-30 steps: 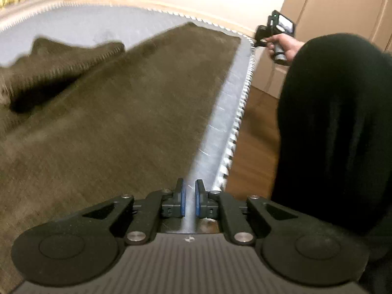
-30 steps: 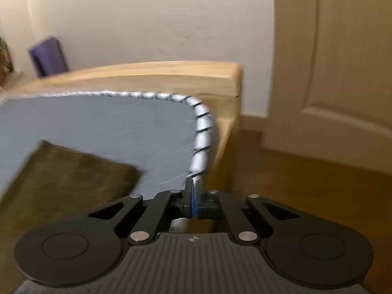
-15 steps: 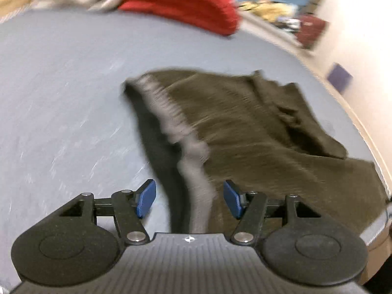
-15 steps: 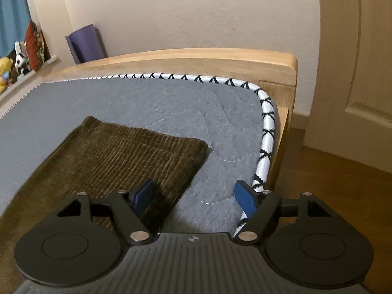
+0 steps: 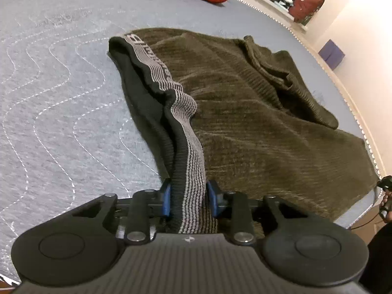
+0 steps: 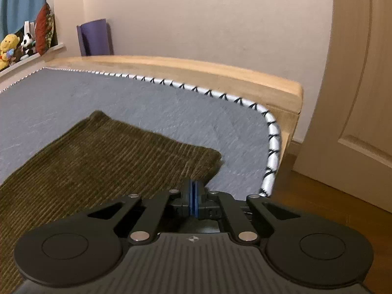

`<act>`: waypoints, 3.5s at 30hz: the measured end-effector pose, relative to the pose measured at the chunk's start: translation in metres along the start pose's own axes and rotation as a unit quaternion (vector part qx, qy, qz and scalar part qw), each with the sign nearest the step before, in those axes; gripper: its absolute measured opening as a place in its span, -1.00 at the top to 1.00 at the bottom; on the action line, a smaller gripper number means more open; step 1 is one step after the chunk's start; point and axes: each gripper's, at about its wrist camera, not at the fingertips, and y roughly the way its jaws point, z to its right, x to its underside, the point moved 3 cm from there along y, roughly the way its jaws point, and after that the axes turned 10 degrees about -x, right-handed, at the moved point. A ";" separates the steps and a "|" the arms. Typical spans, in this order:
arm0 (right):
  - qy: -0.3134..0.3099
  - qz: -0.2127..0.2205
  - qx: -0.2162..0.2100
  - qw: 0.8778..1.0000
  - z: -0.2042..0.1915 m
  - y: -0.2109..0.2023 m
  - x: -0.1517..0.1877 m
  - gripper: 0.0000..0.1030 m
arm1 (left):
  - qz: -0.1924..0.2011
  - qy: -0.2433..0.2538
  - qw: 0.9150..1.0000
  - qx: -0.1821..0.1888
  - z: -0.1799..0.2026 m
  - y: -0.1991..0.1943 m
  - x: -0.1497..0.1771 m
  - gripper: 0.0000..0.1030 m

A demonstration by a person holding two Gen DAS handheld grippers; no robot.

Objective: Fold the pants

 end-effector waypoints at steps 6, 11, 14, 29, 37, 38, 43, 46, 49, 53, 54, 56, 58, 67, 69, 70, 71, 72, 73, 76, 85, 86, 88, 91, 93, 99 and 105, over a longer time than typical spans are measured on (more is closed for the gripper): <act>0.000 0.012 0.012 1.000 -0.002 -0.022 -0.006 1.00 | 0.017 0.001 0.999 0.028 -0.018 -0.028 0.000 0.43; 0.004 -0.011 0.037 0.999 0.002 -0.039 -0.004 1.00 | 0.012 0.022 1.000 0.009 -0.035 -0.036 0.004 0.88; -0.013 -0.036 0.038 0.999 0.002 -0.036 -0.003 0.99 | 0.004 0.023 1.000 0.003 -0.037 -0.031 0.003 0.88; -0.077 0.119 -0.180 0.973 -0.104 -0.138 -0.064 0.18 | 0.001 0.210 0.977 -0.037 0.074 0.001 0.016 -0.10; -0.137 0.118 -0.389 0.903 -0.234 -0.256 -0.065 -0.45 | 0.160 0.145 0.976 -0.010 0.109 -0.035 -0.021 -0.14; -0.145 0.111 -0.413 0.892 -0.247 -0.267 -0.057 -0.47 | 0.176 0.137 0.975 -0.011 0.116 -0.037 -0.024 -0.17; -0.177 0.057 -0.482 0.856 -0.308 -0.302 -0.001 -0.55 | 0.264 0.155 0.952 -0.022 0.163 -0.040 -0.034 -0.31; -0.191 0.037 -0.495 0.847 -0.335 -0.299 0.036 -0.55 | 0.280 0.141 0.949 -0.040 0.185 -0.035 -0.039 -0.31; -0.203 0.023 -0.486 0.850 -0.351 -0.279 0.066 -0.55 | 0.269 0.102 0.957 -0.041 0.198 -0.028 -0.051 -0.32; -0.234 0.021 -0.456 0.858 -0.373 -0.254 0.091 -0.54 | 0.259 0.046 0.964 -0.039 0.211 -0.024 -0.065 -0.61; -0.242 0.025 -0.450 0.859 -0.380 -0.249 0.092 -0.54 | 0.256 0.033 0.966 -0.034 0.217 -0.023 -0.067 -0.61; -0.260 0.029 -0.428 0.865 -0.386 -0.237 0.097 -0.54 | 0.259 0.019 0.965 -0.017 0.229 -0.024 -0.070 -0.61; -0.264 0.027 -0.414 0.871 -0.395 -0.219 0.096 -0.57 | 0.270 0.015 0.963 -0.010 0.242 -0.028 -0.067 -0.60; -0.125 -0.090 -0.366 0.918 -0.397 -0.104 0.095 -0.57 | 0.246 0.076 0.965 -0.051 0.271 0.027 -0.058 0.75; -0.125 -0.108 -0.370 0.914 -0.400 -0.094 0.100 -0.57 | 0.224 0.064 0.970 -0.063 0.261 0.043 -0.062 0.75; -0.130 -0.115 -0.373 0.911 -0.401 -0.091 0.102 -0.57 | 0.212 0.052 0.974 -0.055 0.257 0.047 -0.066 0.75; -0.142 -0.121 -0.386 0.903 -0.404 -0.090 0.105 -0.57 | 0.212 0.046 0.975 -0.046 0.254 0.048 -0.070 0.75; -0.155 -0.123 -0.395 0.897 -0.405 -0.089 0.107 -0.56 | 0.220 0.048 0.973 -0.047 0.254 0.047 -0.072 0.75; -0.169 -0.125 -0.398 0.893 -0.406 -0.089 0.110 -0.52 | 0.227 0.052 0.971 -0.053 0.254 0.047 -0.074 0.75; -0.190 -0.140 -0.393 0.889 -0.409 -0.081 0.116 0.43 | 0.232 0.049 0.970 -0.048 0.255 0.047 -0.075 0.73; -0.211 -0.058 -0.465 0.858 -0.402 -0.149 0.108 0.76 | 0.235 0.007 0.972 -0.025 0.238 0.041 -0.083 0.72; -0.224 -0.046 -0.480 0.847 -0.402 -0.165 0.111 0.77 | 0.235 -0.005 0.972 -0.021 0.233 0.039 -0.086 0.72; -0.259 -0.030 -0.519 0.814 -0.398 -0.205 0.125 0.78 | 0.234 -0.036 0.972 -0.016 0.217 0.035 -0.091 0.72; -0.302 -0.047 -0.553 0.775 -0.391 -0.245 0.159 0.78 | 0.225 -0.081 0.971 -0.021 0.191 0.029 -0.095 0.72; -0.318 -0.078 -0.551 0.768 -0.388 -0.256 0.185 0.78 | 0.207 -0.113 0.972 -0.018 0.173 0.027 -0.095 0.72; -0.234 -0.109 -0.517 0.816 -0.376 -0.255 0.180 0.71 | 0.171 -0.130 0.977 0.006 0.155 0.017 -0.088 0.70; -0.130 -0.115 -0.499 0.849 -0.363 -0.240 0.141 0.23 | 0.177 -0.092 0.980 0.024 0.166 0.012 -0.085 0.63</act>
